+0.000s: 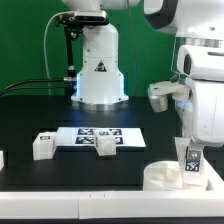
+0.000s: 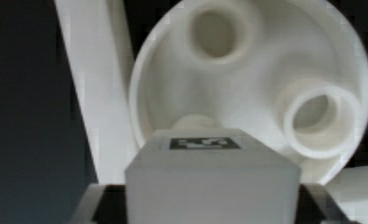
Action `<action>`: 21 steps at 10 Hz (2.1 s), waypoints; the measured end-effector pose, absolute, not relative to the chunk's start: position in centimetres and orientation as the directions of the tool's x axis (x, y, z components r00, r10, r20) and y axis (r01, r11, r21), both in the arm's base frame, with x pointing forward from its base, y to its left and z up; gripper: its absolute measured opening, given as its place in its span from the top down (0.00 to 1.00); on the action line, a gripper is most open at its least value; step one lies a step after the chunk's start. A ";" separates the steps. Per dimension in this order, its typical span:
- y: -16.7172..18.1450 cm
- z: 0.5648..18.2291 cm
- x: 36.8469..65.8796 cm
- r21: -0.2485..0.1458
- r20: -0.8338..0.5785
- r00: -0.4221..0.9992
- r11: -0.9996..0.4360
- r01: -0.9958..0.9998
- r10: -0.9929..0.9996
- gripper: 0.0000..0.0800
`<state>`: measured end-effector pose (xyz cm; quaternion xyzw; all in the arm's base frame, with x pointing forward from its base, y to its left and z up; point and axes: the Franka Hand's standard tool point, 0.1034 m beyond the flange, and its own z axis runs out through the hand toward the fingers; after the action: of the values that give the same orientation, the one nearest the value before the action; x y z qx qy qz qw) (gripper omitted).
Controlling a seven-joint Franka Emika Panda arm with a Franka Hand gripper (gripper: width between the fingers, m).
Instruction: Assemble stool
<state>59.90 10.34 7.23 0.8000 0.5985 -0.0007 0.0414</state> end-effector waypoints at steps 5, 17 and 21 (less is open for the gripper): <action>10.3 7.1 59.8 0.046 -0.023 0.789 -0.788 0.614 0.614 0.58; 11.4 6.9 59.8 -0.073 -0.080 0.720 -0.716 -0.694 -0.690 0.58; 11.8 6.9 59.8 -0.051 -0.120 0.429 -0.426 -0.903 -0.895 0.58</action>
Offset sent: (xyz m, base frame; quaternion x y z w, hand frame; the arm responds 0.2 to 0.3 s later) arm 0.0082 -0.0025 0.0019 0.0052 -0.0115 0.3706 0.9287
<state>59.77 11.84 6.94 0.8435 -0.5331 -0.0371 -0.0539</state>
